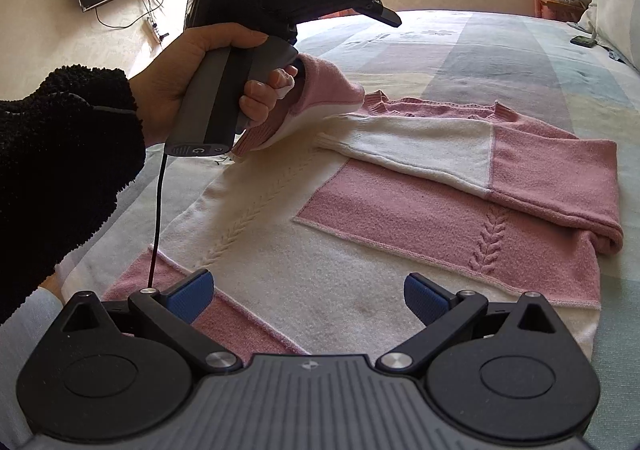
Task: Fold clothes
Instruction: 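Lay the sleeve over the first folded sleeve and open the left tool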
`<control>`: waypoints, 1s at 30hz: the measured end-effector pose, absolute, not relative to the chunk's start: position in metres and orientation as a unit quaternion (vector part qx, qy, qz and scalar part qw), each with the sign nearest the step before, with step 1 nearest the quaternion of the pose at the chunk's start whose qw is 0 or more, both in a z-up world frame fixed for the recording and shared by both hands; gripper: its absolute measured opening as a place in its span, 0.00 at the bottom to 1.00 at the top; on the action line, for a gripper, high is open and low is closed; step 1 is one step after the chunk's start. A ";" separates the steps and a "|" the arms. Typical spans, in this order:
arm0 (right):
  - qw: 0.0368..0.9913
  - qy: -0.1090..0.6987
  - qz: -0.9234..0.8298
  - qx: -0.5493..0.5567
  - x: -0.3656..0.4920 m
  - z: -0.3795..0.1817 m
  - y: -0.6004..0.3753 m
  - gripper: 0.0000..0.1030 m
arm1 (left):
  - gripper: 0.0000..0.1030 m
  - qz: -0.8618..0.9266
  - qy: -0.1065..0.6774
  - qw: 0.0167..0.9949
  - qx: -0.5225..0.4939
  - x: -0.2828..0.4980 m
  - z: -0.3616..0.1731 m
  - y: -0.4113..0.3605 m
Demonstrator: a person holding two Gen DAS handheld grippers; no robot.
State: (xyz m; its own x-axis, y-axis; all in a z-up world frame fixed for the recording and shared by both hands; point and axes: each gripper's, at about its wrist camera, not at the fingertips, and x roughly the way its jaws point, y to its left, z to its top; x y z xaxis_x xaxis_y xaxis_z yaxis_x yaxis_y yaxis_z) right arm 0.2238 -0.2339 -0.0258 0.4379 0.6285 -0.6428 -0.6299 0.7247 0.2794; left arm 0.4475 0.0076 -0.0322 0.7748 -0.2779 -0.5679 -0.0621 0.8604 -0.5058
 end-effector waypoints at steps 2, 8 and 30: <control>0.848 0.379 0.371 -0.005 0.223 -0.026 -0.232 1.00 | 0.99 -0.071 0.353 0.901 -0.243 0.450 -0.042 0.001; 0.849 0.379 0.368 -0.013 0.222 -0.026 -0.231 1.00 | 0.99 -0.103 0.396 0.879 -0.245 0.442 -0.063 -0.005; 0.853 0.374 0.364 -0.020 0.220 -0.025 -0.234 1.00 | 0.99 -0.130 0.342 0.893 -0.262 0.438 -0.047 -0.027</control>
